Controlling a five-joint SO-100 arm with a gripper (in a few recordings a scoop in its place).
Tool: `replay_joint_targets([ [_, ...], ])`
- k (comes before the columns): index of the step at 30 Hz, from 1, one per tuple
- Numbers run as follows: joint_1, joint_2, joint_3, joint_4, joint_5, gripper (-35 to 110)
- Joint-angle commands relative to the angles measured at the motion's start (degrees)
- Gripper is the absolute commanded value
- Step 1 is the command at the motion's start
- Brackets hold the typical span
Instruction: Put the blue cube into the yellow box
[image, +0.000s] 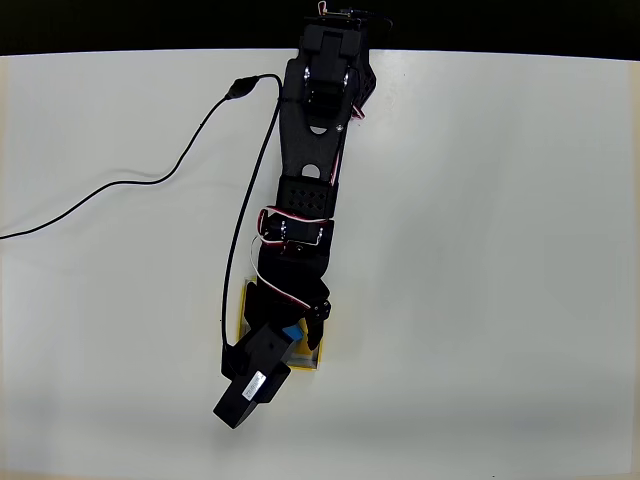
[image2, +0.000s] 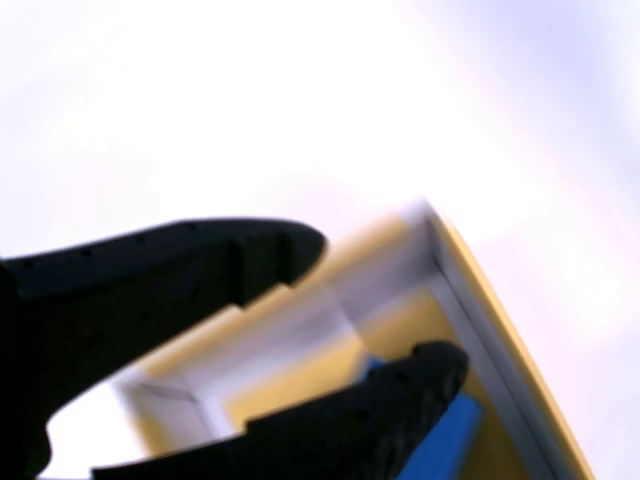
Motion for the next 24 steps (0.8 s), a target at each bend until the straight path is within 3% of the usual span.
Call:
replay_joint_targets([
  [1,-0.97,15.38,-5.01,9.84,1.85,16],
  [6,-3.96,24.87,1.41,21.27,7.47,4],
  [11,-7.12,37.27,14.06,28.48,10.72,1],
  [24,-7.12,72.60,48.69,38.67,10.37,0],
])
